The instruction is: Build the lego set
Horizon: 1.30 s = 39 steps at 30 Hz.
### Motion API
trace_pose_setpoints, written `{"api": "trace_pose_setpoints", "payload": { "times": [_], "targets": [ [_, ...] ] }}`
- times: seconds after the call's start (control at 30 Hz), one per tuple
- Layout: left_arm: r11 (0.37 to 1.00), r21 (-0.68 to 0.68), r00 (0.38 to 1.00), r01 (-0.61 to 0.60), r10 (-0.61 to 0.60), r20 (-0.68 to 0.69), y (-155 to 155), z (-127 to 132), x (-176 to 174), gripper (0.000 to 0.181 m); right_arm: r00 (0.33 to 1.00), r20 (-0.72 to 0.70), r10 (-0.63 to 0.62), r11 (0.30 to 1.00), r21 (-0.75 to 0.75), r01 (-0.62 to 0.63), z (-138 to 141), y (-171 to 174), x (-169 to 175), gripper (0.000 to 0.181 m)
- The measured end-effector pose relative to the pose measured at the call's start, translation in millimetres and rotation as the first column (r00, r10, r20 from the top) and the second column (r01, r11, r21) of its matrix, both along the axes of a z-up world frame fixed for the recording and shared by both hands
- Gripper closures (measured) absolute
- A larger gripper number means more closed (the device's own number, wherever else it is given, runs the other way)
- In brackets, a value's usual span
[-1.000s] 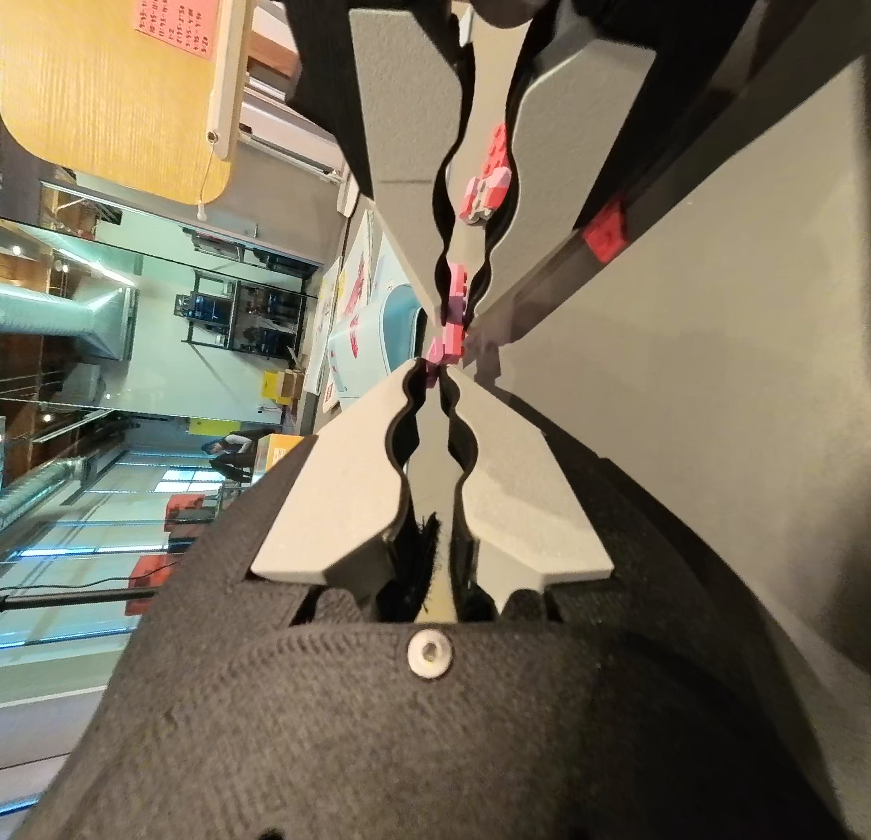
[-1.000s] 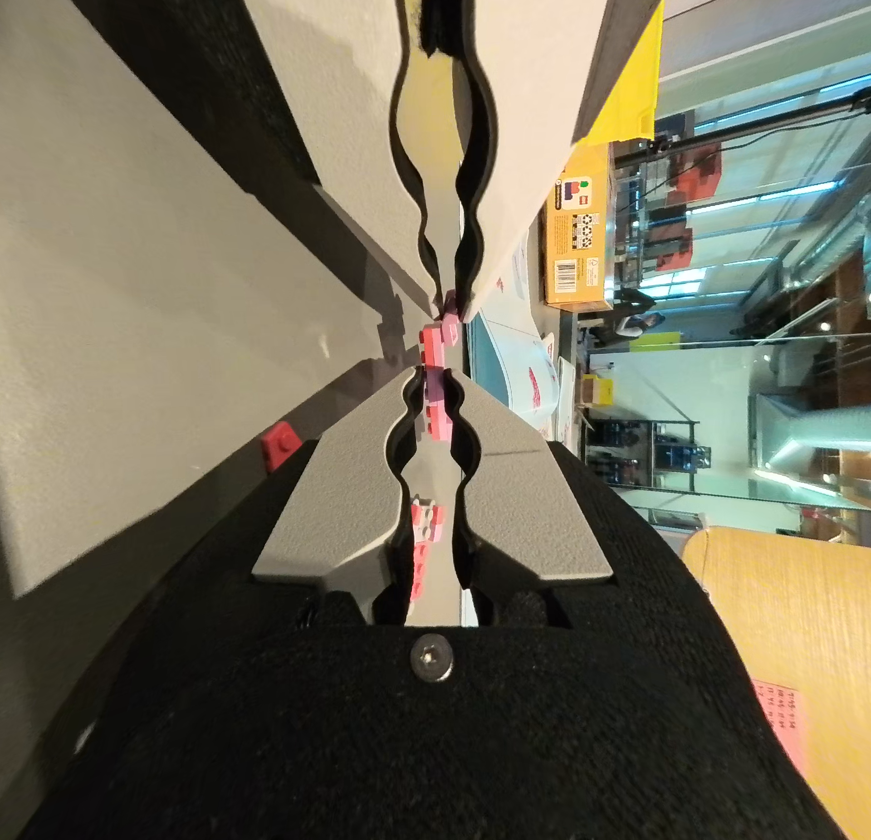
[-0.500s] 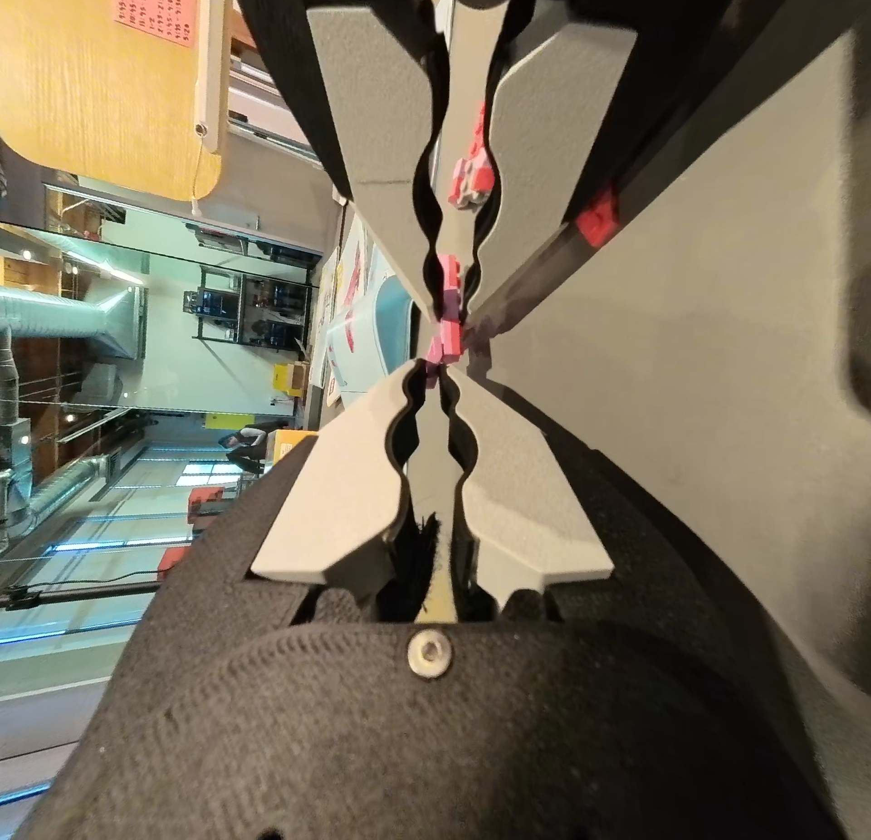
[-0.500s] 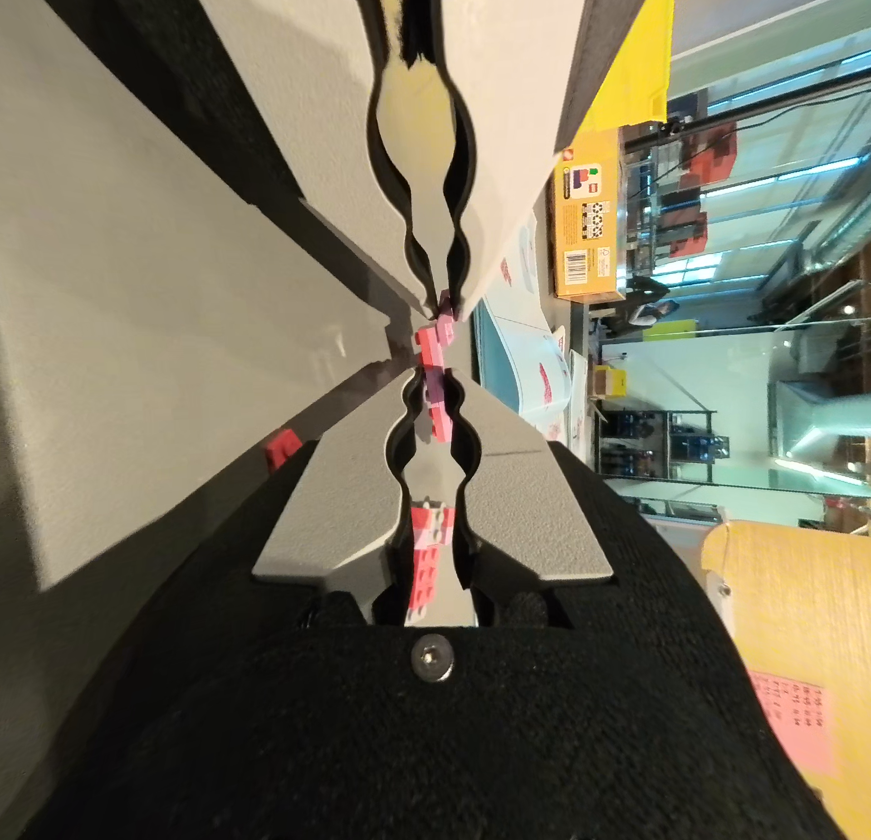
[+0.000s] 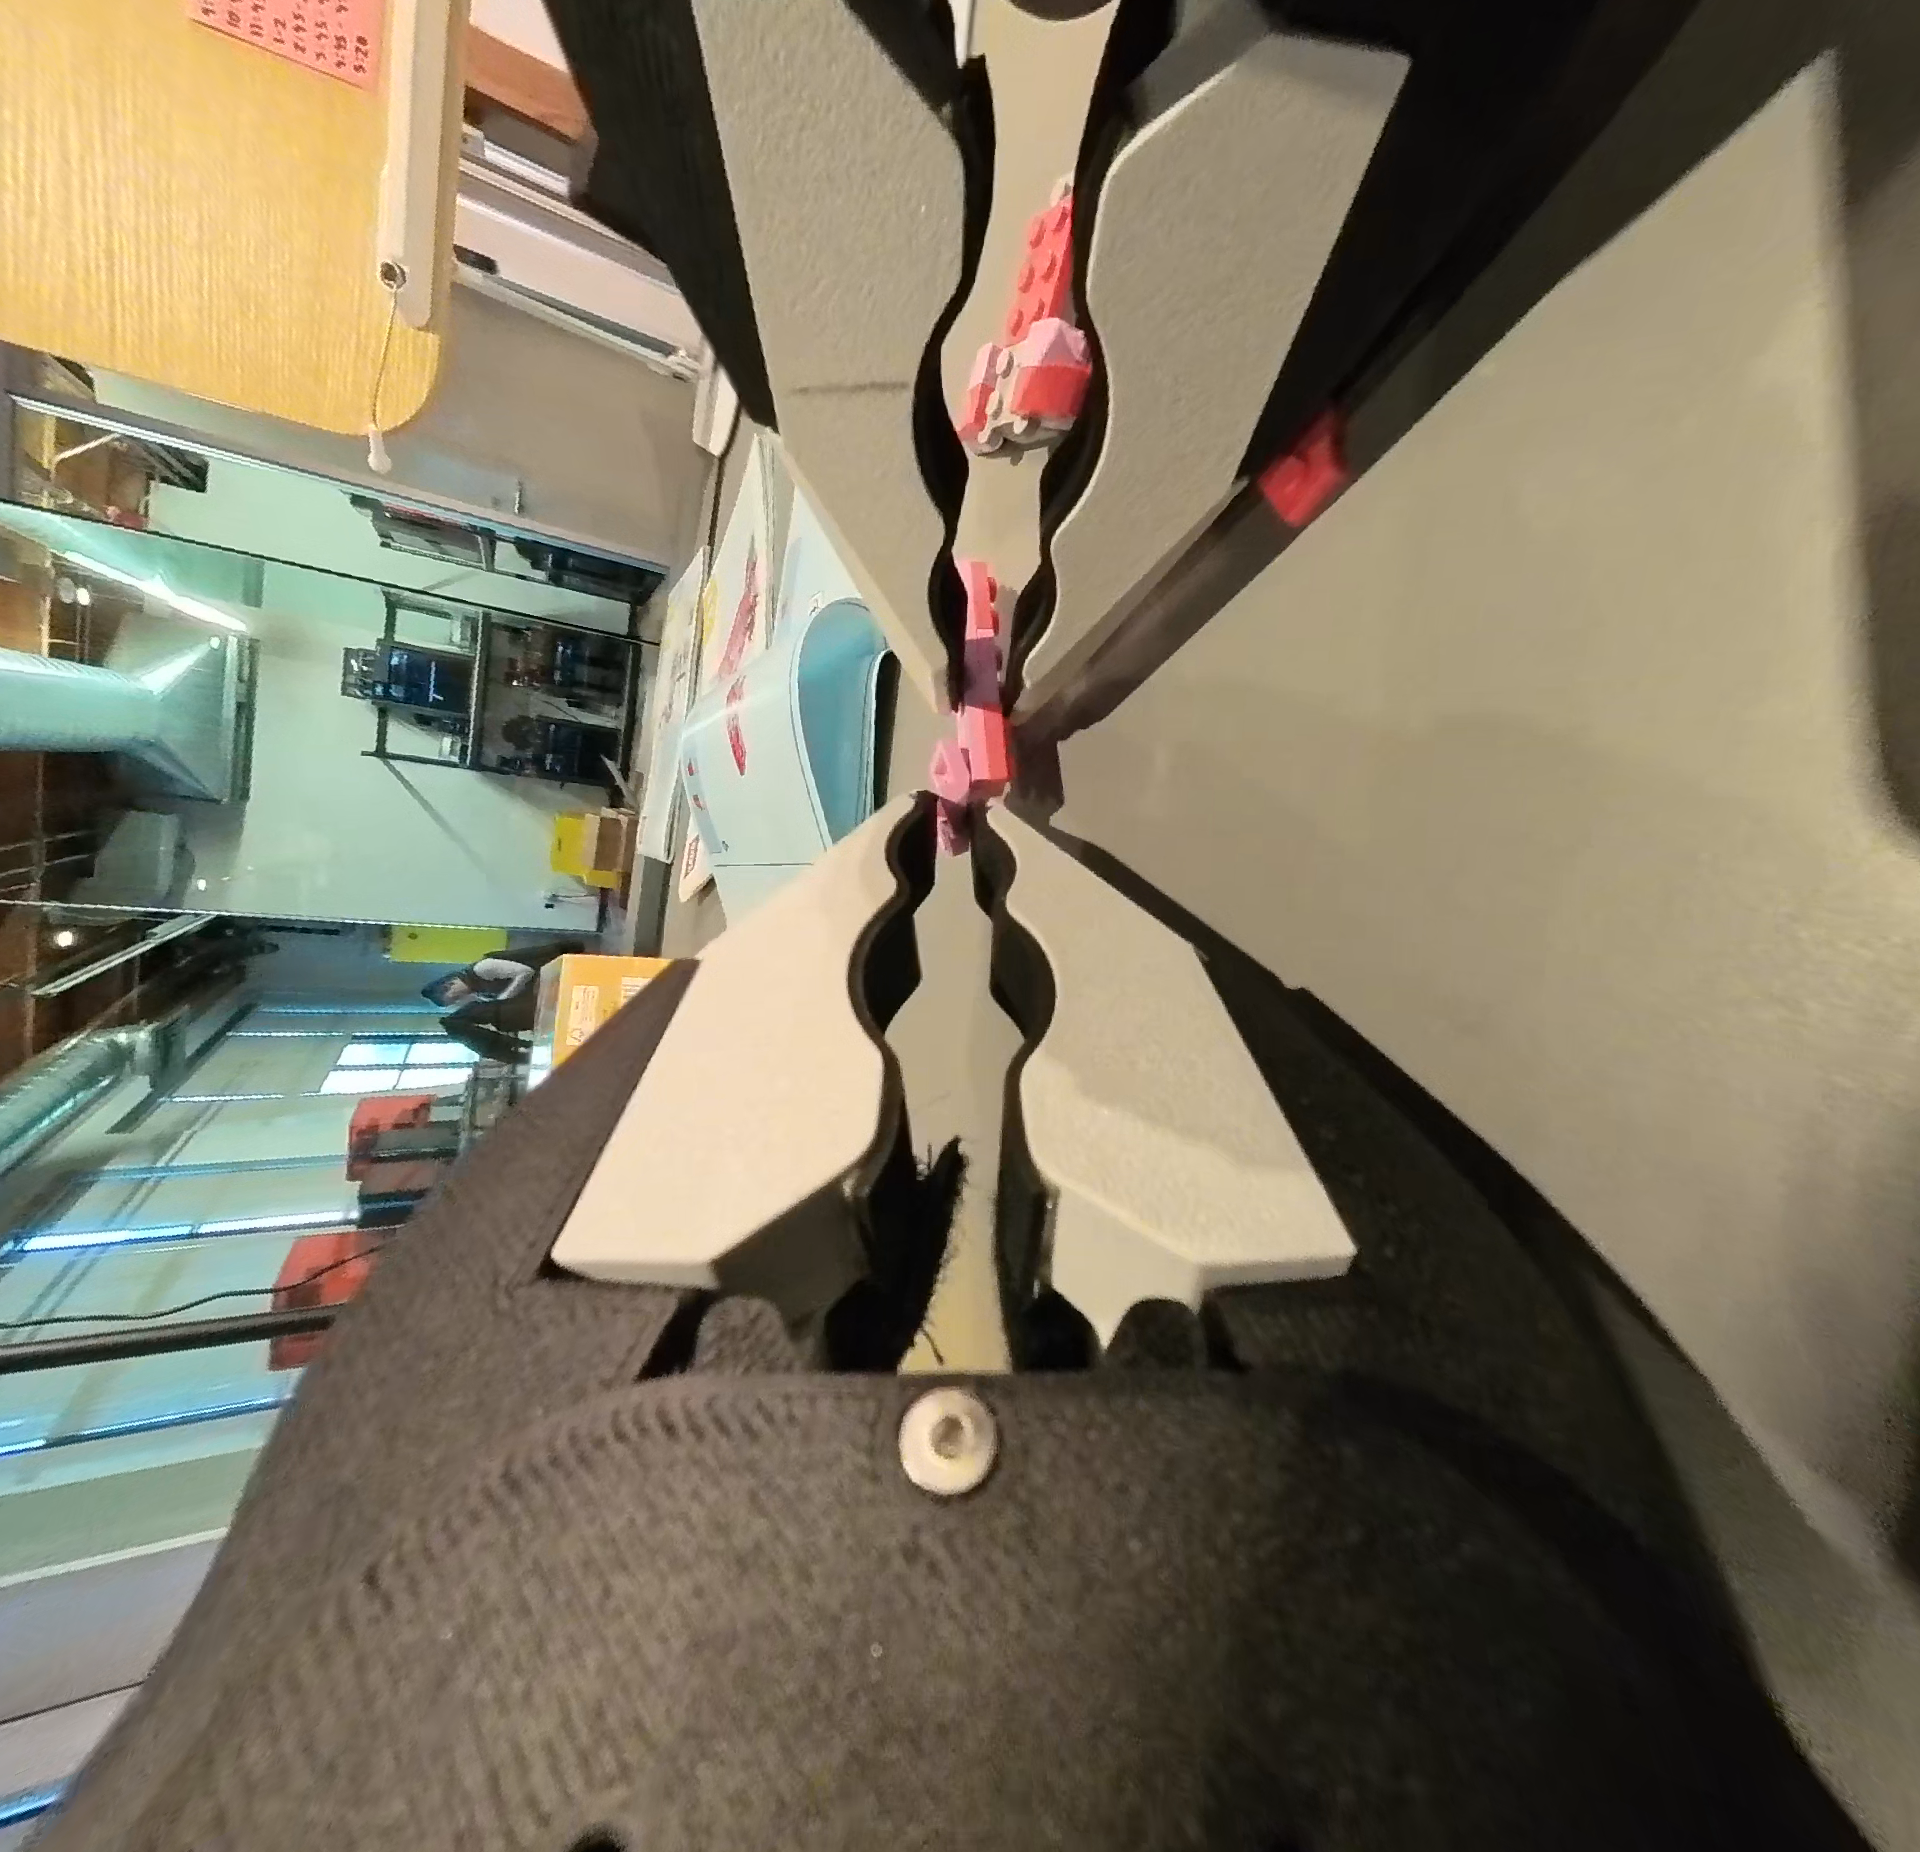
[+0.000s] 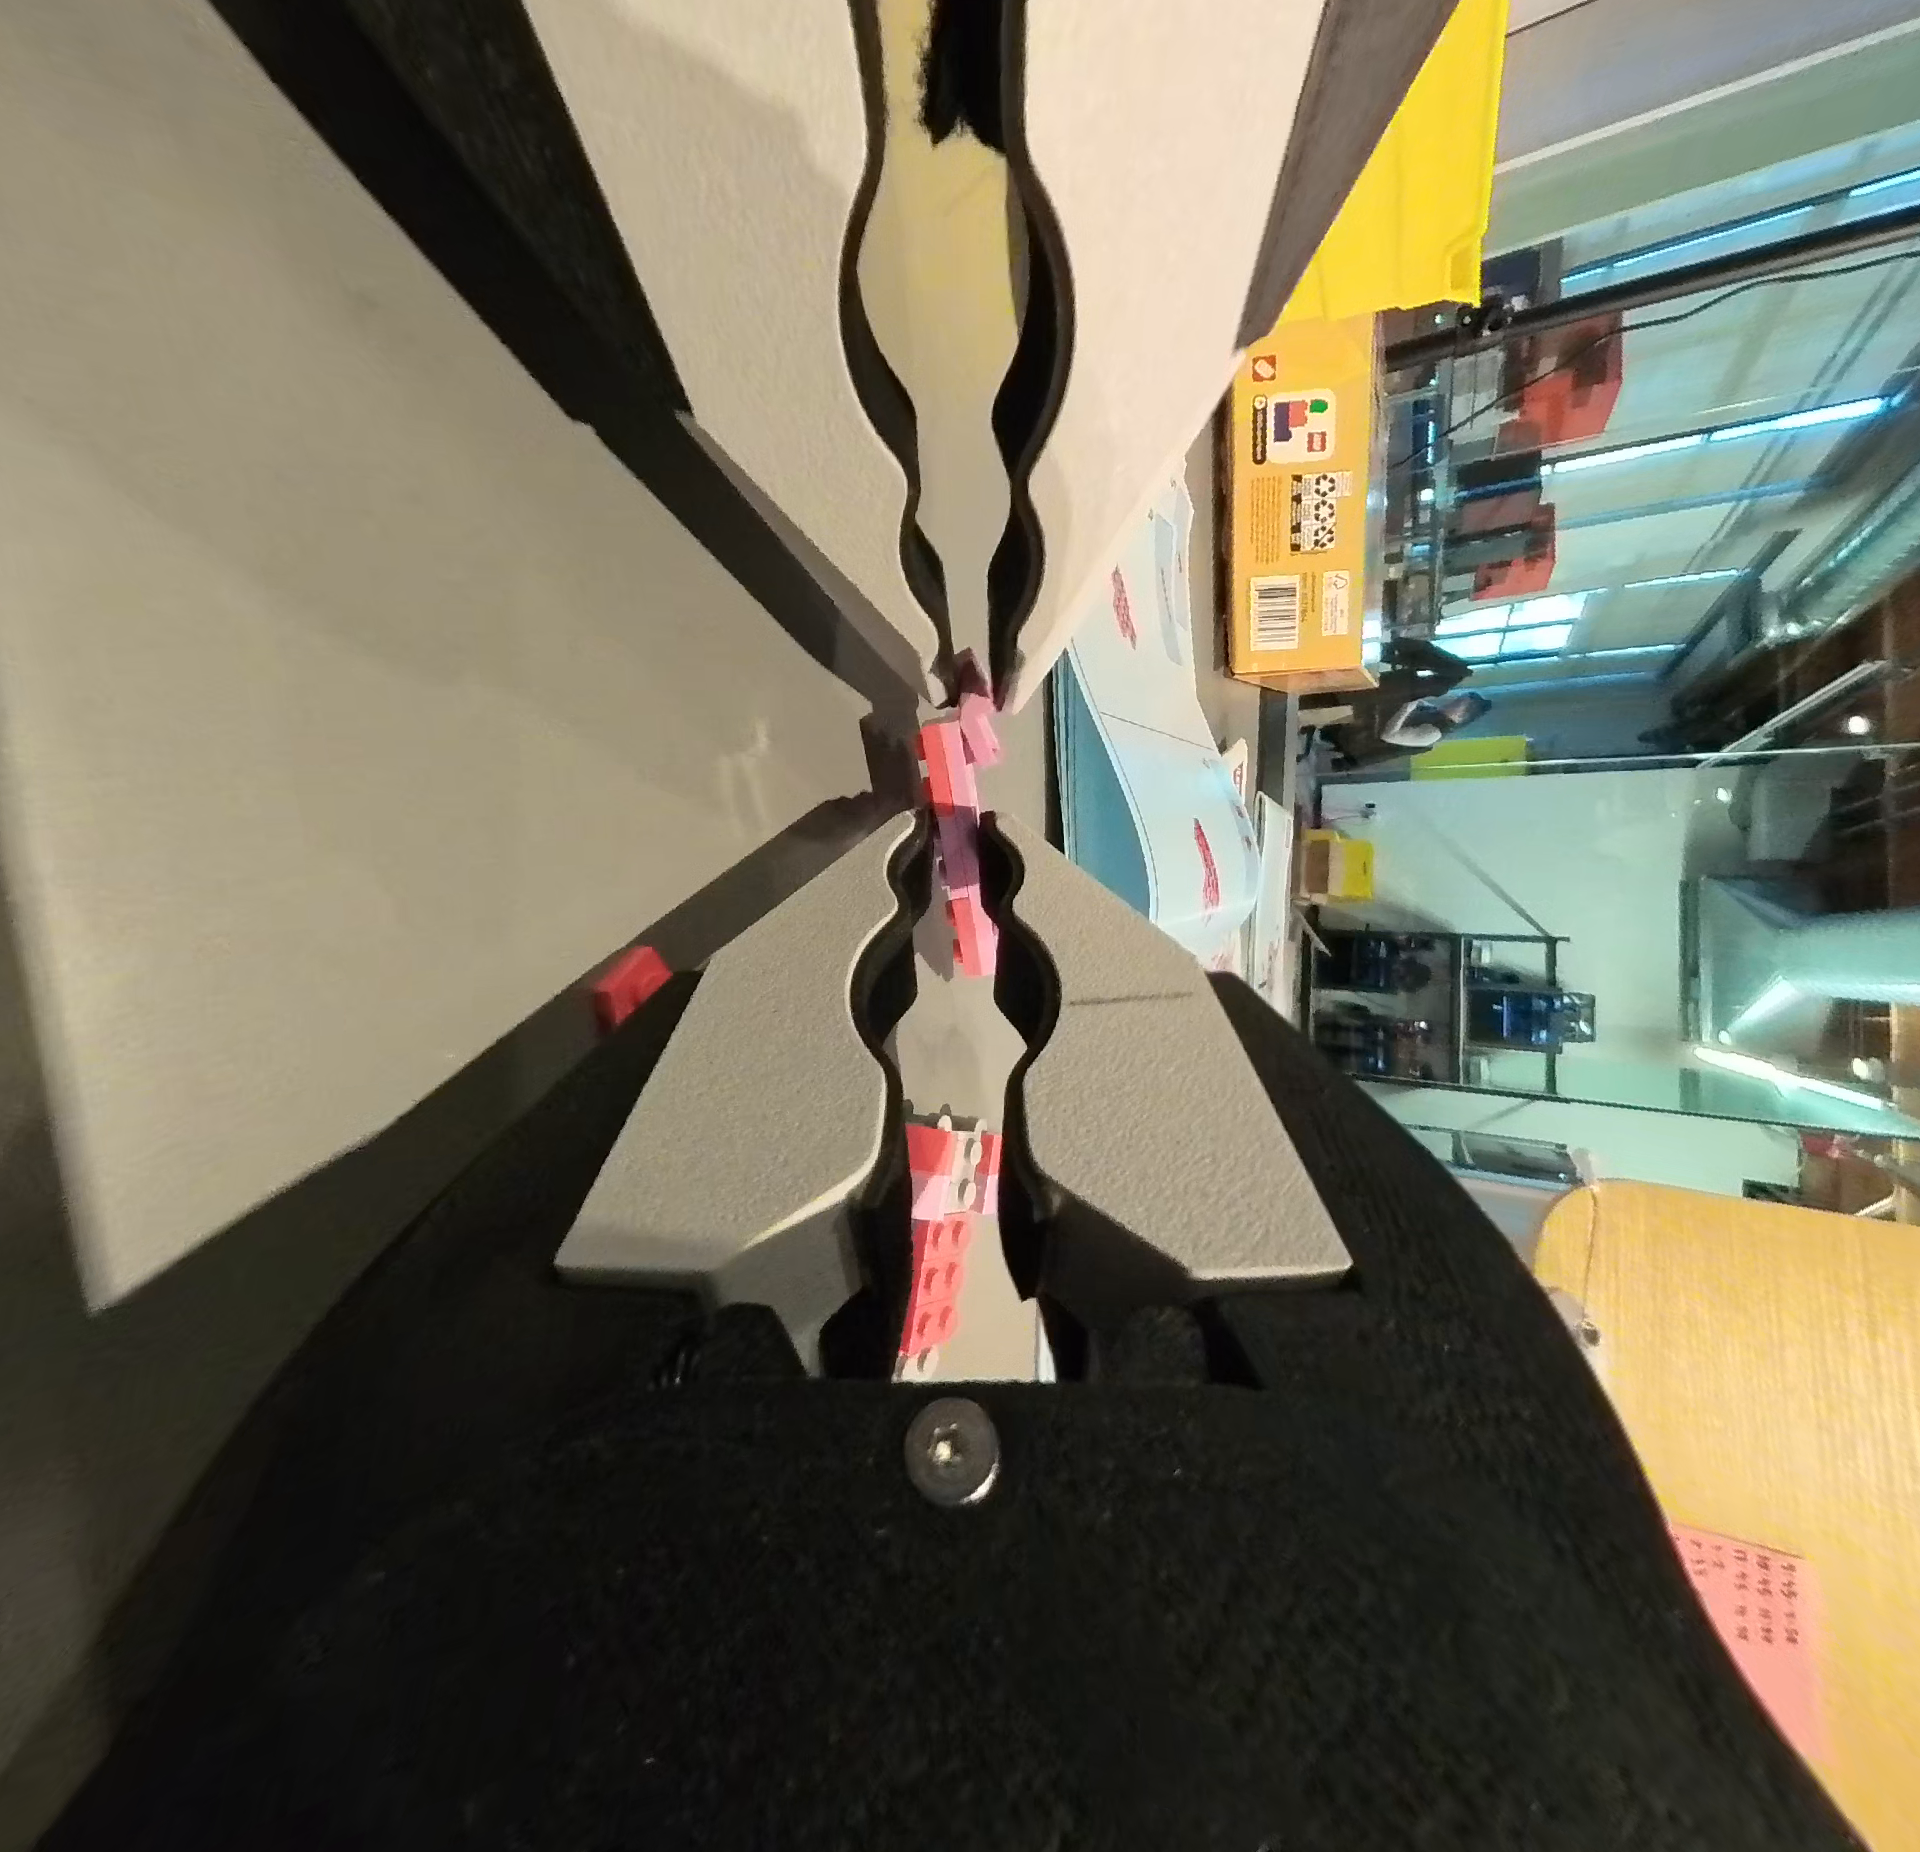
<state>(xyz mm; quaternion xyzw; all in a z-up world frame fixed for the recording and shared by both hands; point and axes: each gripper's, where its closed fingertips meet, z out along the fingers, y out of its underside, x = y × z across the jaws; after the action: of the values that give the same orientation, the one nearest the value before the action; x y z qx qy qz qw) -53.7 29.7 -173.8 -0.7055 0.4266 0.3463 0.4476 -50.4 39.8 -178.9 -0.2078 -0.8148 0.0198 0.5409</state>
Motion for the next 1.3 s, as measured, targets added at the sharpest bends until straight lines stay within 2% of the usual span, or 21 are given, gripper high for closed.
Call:
{"api": "trace_pose_setpoints", "payload": {
  "times": [0.37,0.83,1.0,1.3],
  "targets": [
    [0.999,-0.030,0.998,-0.026,0.024,-0.062,-0.8,-2.3,-2.1,0.177,1.000,-0.006,0.018,0.998,0.064,-0.018,0.0,0.5,-1.1,0.172],
    [0.998,0.002,0.996,-0.057,0.057,-0.074,-2.7,5.8,-5.7,0.177,1.000,-0.017,0.001,0.999,0.049,-0.001,1.3,3.7,-3.5,0.174],
    [0.997,0.007,0.990,-0.079,0.080,-0.119,-2.9,5.5,-13.2,0.177,0.999,-0.039,0.012,0.997,0.071,-0.009,5.3,6.7,-3.3,0.174],
    [0.998,-0.001,0.988,-0.056,0.055,-0.147,-3.5,2.7,-12.0,0.177,0.999,-0.022,0.034,0.998,0.047,-0.033,3.8,5.9,-1.2,0.174]
  ]
}}
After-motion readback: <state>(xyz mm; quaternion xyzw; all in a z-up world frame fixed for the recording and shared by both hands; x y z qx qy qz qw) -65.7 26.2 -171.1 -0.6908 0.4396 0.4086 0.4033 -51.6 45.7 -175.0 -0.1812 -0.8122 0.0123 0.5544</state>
